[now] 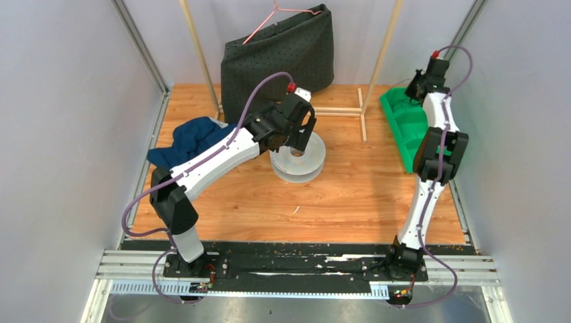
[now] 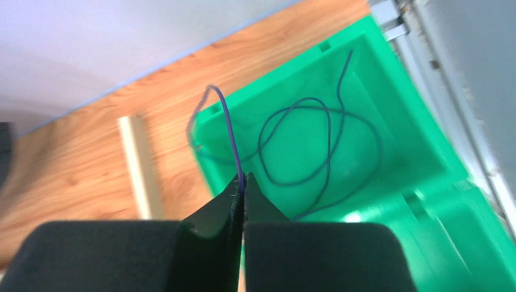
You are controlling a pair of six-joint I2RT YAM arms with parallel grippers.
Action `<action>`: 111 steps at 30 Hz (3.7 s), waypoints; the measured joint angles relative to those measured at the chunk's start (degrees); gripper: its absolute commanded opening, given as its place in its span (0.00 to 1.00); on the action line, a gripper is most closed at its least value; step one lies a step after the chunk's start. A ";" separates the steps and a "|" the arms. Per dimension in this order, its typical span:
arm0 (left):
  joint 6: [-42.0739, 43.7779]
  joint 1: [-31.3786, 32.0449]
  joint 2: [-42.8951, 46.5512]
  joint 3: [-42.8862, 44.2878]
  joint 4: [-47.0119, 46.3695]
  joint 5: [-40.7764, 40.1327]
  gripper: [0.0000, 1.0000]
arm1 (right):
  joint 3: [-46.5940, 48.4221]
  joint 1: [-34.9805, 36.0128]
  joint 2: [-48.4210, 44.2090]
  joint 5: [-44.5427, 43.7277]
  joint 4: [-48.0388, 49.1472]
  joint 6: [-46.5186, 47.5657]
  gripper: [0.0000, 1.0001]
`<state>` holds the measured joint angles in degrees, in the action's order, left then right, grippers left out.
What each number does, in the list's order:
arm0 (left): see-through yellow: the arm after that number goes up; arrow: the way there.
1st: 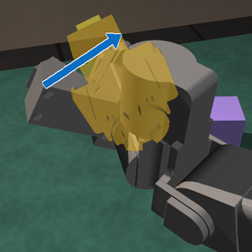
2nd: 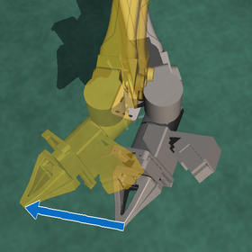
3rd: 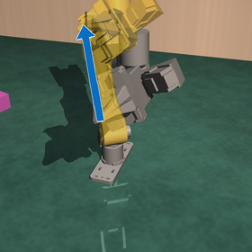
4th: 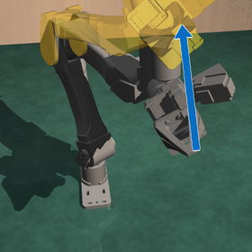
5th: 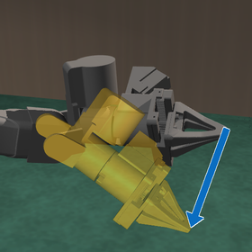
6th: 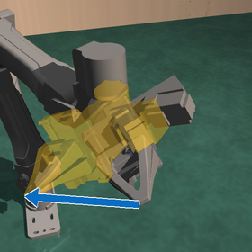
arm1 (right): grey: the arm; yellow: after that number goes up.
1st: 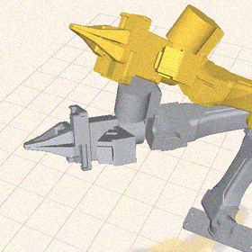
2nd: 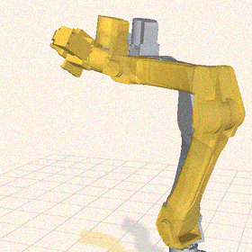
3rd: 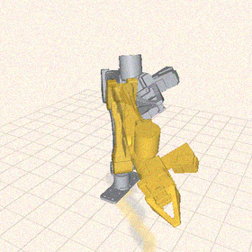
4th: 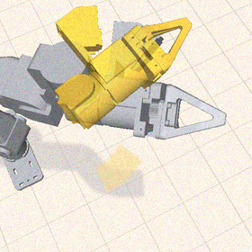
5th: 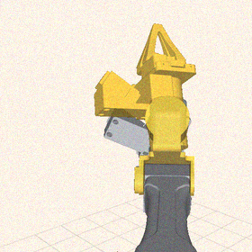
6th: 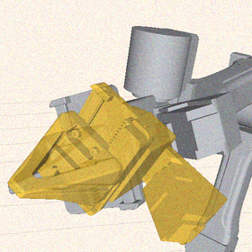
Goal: Wrap the cables
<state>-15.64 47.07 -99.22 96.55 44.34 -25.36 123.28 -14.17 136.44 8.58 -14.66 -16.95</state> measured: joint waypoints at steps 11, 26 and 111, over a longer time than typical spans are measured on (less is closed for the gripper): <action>1.95 -3.72 2.73 0.02 -2.43 -0.15 1.00 | -19.06 -0.11 -41.09 0.81 -0.48 0.92 0.01; 2.95 -9.11 19.71 -12.15 -8.48 7.15 1.00 | -35.01 6.25 -82.18 8.50 -11.89 -0.66 0.01; -13.92 -9.03 11.54 -38.38 -68.02 66.10 0.85 | -41.70 19.08 -72.74 58.47 16.15 -34.10 0.01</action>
<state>-29.56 38.04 -87.68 58.17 -23.68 40.73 81.58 4.91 63.70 67.05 1.50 -51.05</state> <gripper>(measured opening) 0.850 0.012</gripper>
